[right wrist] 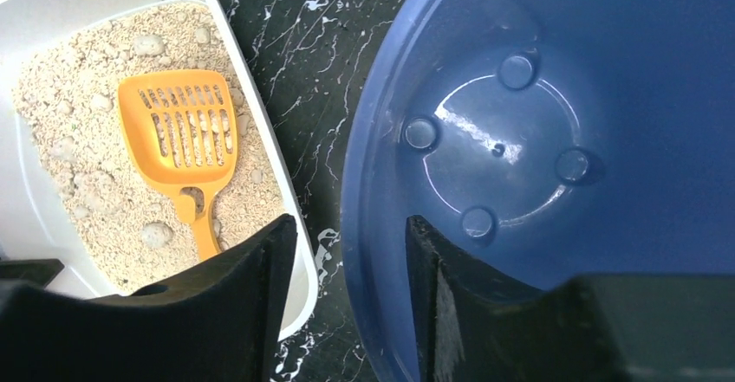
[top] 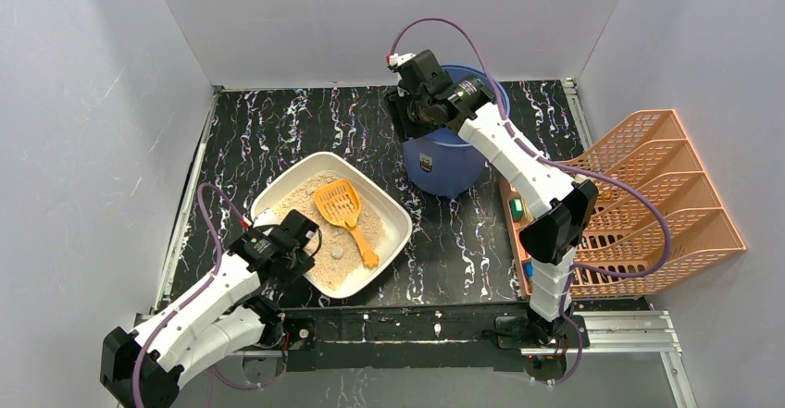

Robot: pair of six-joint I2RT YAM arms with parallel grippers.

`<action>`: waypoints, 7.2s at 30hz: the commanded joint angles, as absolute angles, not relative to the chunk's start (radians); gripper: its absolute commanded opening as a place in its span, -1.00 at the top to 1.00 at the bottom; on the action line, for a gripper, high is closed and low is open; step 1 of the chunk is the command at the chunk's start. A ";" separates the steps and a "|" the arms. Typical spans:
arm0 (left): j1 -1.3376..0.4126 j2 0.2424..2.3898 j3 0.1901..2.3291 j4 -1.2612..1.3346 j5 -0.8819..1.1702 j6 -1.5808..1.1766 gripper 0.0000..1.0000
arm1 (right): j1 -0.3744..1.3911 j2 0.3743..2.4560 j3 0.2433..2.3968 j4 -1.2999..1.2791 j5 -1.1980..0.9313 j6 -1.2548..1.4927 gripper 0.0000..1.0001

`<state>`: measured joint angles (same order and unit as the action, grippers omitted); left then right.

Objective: Clean the litter box

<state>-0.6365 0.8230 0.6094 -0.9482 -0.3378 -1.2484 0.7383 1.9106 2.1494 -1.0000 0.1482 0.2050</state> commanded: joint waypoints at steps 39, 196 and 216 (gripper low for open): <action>-0.584 1.049 0.739 -0.729 -0.357 -0.948 1.00 | 0.732 1.866 2.176 -0.968 0.361 0.211 -0.07; -0.584 0.997 1.189 -0.811 0.289 -0.575 0.27 | 1.180 1.103 1.045 -0.387 0.088 -0.324 0.97; -0.584 0.985 1.176 -0.809 0.249 -0.568 1.00 | 1.179 1.069 1.087 -0.423 0.118 -0.252 0.17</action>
